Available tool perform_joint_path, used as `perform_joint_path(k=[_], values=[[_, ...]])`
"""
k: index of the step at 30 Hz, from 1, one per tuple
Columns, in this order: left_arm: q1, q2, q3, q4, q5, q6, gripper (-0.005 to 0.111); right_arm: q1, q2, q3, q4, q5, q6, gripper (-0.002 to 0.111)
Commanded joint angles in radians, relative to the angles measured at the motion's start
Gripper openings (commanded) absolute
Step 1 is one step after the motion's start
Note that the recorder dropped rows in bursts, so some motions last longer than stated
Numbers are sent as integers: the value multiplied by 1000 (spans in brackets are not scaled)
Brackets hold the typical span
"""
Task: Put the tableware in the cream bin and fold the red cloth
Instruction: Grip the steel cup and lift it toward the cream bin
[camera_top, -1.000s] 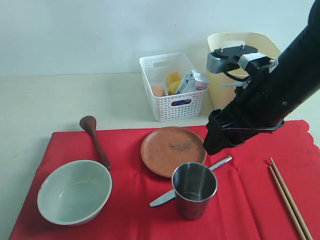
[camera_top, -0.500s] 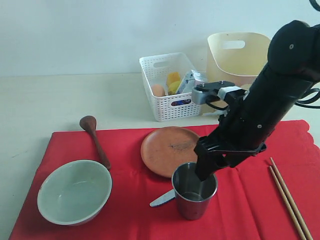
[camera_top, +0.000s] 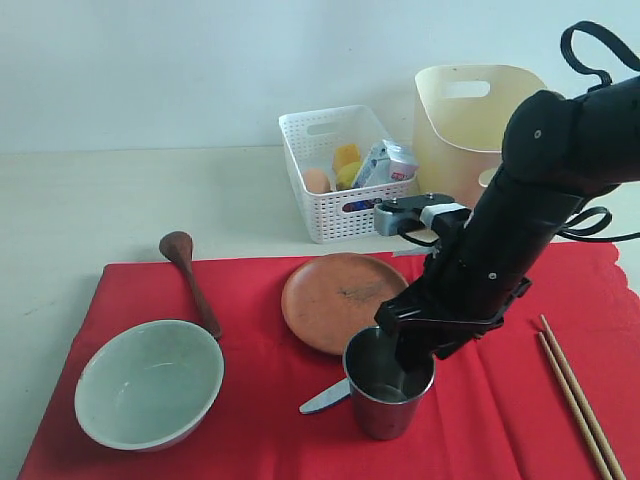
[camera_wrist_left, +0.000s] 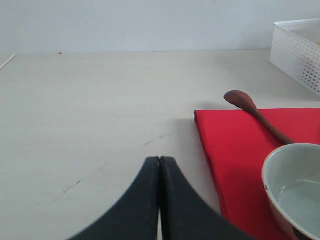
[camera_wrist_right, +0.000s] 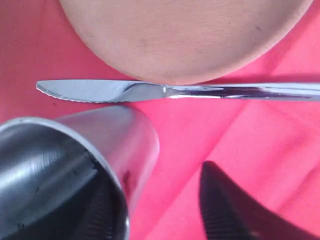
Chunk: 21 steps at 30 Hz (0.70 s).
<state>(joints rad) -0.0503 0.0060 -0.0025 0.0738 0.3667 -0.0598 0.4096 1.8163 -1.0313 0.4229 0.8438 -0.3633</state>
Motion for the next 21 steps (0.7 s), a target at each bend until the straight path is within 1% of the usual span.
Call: perform_joint_path(k=[1,2,4,5,10,15,21], values=[[2,-6,2,1,-8,-1,0,-2,0,-11,17,-6,-6,19],[2,-6,2,1,-8,-1,0,-2,0,-13,17,-6,-8,12],[2,-6,2,1,-8,-1,0,-2,0,-19,17,11,-8,2],[2,-6,2,1,-8,-1,0,-2,0,-31,17,27,-8,0],[2,-6,2,1,-8,-1,0,-2,-26,-80,15,103,-8,0],[2,-6,2,1,-8,-1,0,-2,-90,-92,13,115,-16,0],[2,-6,2,1,-8,-1,0,-2,-232,-92,13,112,-45,0]])
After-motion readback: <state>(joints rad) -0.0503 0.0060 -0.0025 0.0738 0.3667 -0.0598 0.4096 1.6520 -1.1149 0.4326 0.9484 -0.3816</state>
